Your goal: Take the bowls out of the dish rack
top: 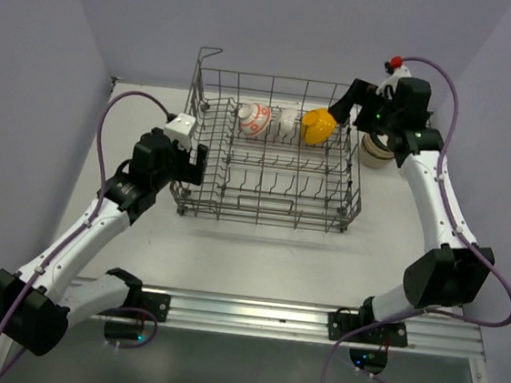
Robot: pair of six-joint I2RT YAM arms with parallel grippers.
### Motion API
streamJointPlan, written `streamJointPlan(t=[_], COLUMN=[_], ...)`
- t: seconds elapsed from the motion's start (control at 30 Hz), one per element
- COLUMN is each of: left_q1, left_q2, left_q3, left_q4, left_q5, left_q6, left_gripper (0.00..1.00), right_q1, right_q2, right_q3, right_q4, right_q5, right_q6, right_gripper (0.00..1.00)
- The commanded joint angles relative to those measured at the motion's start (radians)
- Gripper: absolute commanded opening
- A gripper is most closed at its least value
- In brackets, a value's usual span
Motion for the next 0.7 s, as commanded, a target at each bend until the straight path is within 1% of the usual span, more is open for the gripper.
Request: streamJointPlan(t=[0.0,0.07,0.17,0.27,0.4,0.5,0.67], left_q1=[0.004,0.004,0.004,0.004,0.004,0.004,0.004], left_q2=[0.001,0.006,0.027,0.046,0.030,-0.003,-0.072], left_q3=[0.020,0.021,0.037,0.060,0.054,0.044,0.046], left_q4=[0.001,0.000,-0.012,-0.051,-0.078,-0.107,-0.164], left_q5=[-0.044,-0.044,-0.049,-0.066,-0.067,-0.058,-0.021], left_q6=[-0.001,-0.008,-0.013,-0.027,-0.053,-0.074,-0.100], left_gripper=[0.86,0.78,0.72,0.71,0.70,0.67,0.65], right_q1=[0.070,0.087,0.089,0.089,0.090,0.090,0.107], right_q2=[-0.042,-0.067,-0.127,-0.168,-0.178,-0.179,-0.178], right_q3=[-0.125,-0.214,-0.309,-0.366,-0.394,-0.403,-0.406], right_q4=[0.069,0.089,0.140,0.163,0.163,0.163,0.189], right_q5=[-0.057,-0.091,-0.099,-0.119,-0.151,-0.162,-0.192], right_q6=[0.033,0.053,0.065,0.071,0.068,0.065,0.080], right_gripper=[0.99,0.99,0.98,0.98,0.98,0.99,0.99])
